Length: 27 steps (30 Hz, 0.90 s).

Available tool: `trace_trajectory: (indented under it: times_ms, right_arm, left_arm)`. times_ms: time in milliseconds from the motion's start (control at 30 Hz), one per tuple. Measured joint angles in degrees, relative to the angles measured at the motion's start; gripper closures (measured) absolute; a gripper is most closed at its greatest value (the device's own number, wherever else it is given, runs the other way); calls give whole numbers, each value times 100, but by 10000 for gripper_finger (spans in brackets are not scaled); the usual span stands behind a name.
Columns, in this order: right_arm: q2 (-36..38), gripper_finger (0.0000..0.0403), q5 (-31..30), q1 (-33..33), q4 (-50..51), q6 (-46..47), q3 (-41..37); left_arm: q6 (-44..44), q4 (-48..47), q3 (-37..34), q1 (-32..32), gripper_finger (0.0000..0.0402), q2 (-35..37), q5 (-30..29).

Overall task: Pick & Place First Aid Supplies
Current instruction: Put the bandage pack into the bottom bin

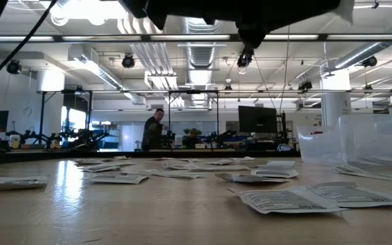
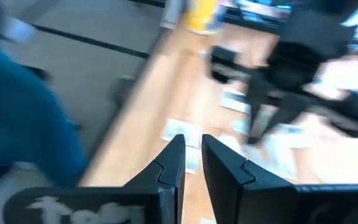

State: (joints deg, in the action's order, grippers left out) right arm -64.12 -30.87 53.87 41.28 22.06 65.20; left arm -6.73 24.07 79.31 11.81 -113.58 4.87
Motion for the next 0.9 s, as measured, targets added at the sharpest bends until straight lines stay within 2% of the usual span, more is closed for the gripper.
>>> trace_trajectory:
  times_ms: [200, 333, 600, 900]
  right_arm:
    - [51, 351, -1189, -1, 1854, 12, 401]
    - [315, 351, -1561, -2, 2197, 24, 315]
    - [825, 351, -1578, -2, 1932, 543, -151]
    - [848, 351, -1536, -2, 1924, 1572, -648]
  left_arm:
    - [-288, -1, 0, -349, 401, 2, 205]
    - [-331, -43, 0, -447, 401, 2, 439]
    - [-325, -226, 0, -367, 401, 4, 572]
    - [-285, -221, 0, -156, 401, 4, 584]
